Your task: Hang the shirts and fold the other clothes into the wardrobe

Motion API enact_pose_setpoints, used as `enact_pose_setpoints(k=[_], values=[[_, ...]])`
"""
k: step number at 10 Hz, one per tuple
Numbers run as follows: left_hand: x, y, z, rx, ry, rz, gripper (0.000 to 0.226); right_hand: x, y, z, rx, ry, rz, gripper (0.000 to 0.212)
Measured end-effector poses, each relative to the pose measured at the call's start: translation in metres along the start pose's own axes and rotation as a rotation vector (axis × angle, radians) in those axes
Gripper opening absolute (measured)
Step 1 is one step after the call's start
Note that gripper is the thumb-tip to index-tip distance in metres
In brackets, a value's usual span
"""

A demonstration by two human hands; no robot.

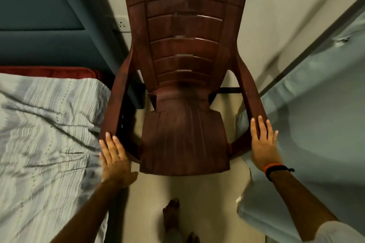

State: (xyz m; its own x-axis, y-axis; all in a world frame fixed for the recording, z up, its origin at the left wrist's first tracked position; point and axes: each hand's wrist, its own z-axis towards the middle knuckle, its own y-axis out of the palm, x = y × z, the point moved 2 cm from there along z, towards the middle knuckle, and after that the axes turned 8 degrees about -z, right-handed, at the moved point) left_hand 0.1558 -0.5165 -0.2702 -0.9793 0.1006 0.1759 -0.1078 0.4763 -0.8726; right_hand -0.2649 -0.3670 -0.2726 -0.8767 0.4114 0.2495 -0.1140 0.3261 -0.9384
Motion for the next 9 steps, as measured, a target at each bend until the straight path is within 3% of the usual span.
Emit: enact_pose_setpoints(k=[2, 5, 7, 9], values=[[0.002, 0.003, 0.002, 0.000, -0.013, -0.024, 0.151, -0.002, -0.002, -0.003, -0.044, -0.001, -0.014, 0.113], [0.004, -0.018, -0.011, -0.077, -0.037, 0.026, 0.138, -0.004, -0.019, -0.009, -0.204, 0.015, 0.034, 0.122], [0.001, -0.031, -0.014, -0.079, 0.008, 0.001, 0.119, -0.010, -0.032, -0.015, -0.200, 0.033, 0.059, 0.122], [0.006, -0.044, -0.020, -0.089, 0.031, 0.040, 0.113, -0.015, -0.048, -0.024, -0.217, 0.019, 0.115, 0.115]])
